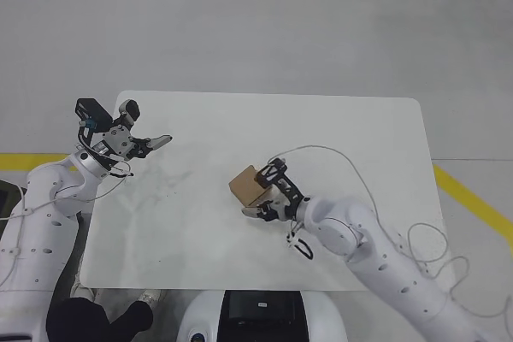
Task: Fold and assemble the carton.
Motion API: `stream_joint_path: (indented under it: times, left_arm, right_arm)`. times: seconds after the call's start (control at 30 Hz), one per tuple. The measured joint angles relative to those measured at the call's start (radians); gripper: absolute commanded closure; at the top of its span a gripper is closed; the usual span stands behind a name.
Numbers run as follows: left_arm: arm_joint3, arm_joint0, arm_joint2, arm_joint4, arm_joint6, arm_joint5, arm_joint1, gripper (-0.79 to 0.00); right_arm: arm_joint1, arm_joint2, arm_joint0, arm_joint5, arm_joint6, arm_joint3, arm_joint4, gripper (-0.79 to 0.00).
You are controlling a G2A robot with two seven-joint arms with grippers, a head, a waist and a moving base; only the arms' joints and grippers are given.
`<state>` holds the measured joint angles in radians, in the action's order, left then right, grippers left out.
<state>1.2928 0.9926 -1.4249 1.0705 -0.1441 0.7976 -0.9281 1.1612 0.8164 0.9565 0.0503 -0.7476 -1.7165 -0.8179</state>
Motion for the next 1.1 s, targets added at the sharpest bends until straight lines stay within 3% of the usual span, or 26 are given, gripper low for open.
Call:
stream_joint_path:
  times: [0.7,0.73,0.83,0.87,0.97,1.1]
  left_arm:
    - [0.0,0.0,0.0,0.0,0.0,0.0,0.0,-0.785]
    - [0.0,0.0,0.0,0.0,0.0,0.0,0.0,-0.785]
    - [0.0,0.0,0.0,0.0,0.0,0.0,0.0,-0.785]
    - [0.0,0.0,0.0,0.0,0.0,0.0,0.0,-0.785]
    - [0.0,0.0,0.0,0.0,0.0,0.0,0.0,-0.785]
    - [0.0,0.0,0.0,0.0,0.0,0.0,0.0,-0.785]
  right_arm:
    - [0.056,-0.088,-0.09,0.009,-0.024,0.095,-0.087,-0.785]
    - [0.058,-0.088,-0.09,0.009,-0.025,0.097,-0.086,-0.736]
    - [0.063,-0.086,-0.091,0.003,-0.025,0.104,-0.081,-0.437]
    - [0.064,-0.085,-0.09,0.0,-0.024,0.106,-0.081,-0.372]
    - [0.069,-0.081,-0.088,-0.006,-0.025,0.112,-0.075,-0.274]
    - [0.073,-0.073,-0.088,-0.002,-0.031,0.113,-0.079,-0.215]
